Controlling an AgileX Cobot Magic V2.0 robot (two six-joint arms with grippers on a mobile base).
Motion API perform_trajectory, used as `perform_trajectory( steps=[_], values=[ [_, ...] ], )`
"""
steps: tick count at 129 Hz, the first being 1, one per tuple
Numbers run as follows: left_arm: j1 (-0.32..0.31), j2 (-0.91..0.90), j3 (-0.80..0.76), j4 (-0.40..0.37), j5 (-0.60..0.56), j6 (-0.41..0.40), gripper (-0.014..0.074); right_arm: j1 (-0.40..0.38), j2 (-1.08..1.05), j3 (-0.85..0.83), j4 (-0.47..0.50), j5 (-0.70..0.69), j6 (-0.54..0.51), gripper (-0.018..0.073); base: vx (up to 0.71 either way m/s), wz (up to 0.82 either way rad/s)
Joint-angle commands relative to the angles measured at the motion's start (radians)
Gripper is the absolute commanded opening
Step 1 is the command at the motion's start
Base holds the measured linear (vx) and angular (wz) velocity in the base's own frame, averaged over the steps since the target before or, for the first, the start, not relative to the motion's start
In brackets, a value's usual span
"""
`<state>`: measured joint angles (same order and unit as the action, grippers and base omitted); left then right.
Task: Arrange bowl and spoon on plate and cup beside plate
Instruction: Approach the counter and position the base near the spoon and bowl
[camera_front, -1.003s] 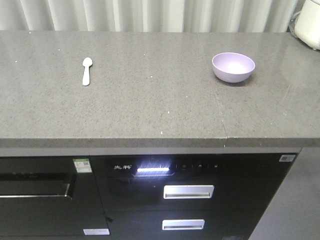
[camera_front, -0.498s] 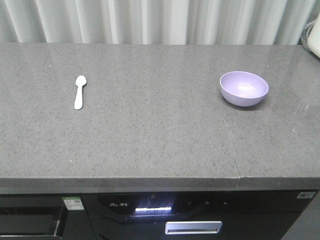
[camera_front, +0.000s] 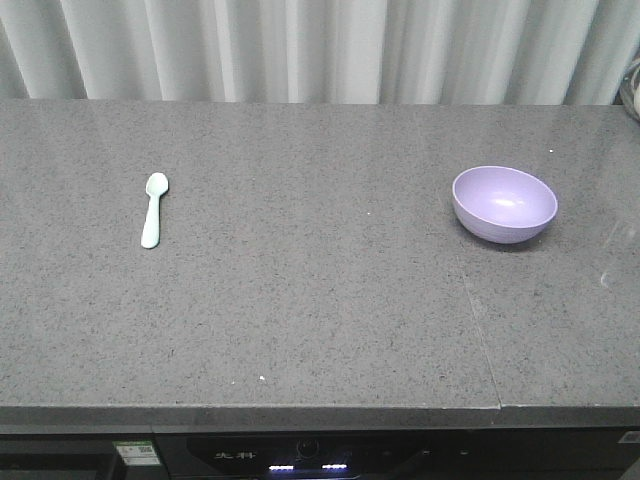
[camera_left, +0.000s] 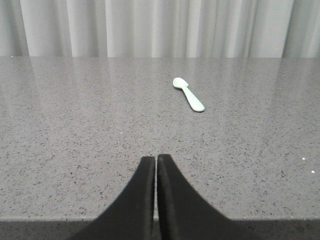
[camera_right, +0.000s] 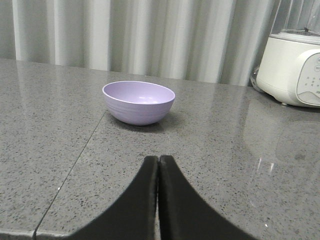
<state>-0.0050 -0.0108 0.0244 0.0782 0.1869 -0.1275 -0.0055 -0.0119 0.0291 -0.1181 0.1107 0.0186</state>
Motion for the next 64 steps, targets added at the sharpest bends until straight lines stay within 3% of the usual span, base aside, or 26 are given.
perform_trajectory(
  steps=[1,64],
  values=[
    [0.001,-0.016,0.011,-0.002,-0.067,-0.007,-0.0006,-0.004,-0.003,0.006,-0.004,-0.068,-0.008,-0.0001,0.05,-0.01],
    [0.001,-0.016,0.011,-0.002,-0.067,-0.007,-0.0006,-0.004,-0.003,0.006,-0.004,-0.068,-0.008,-0.0001,0.04,0.00]
  ],
)
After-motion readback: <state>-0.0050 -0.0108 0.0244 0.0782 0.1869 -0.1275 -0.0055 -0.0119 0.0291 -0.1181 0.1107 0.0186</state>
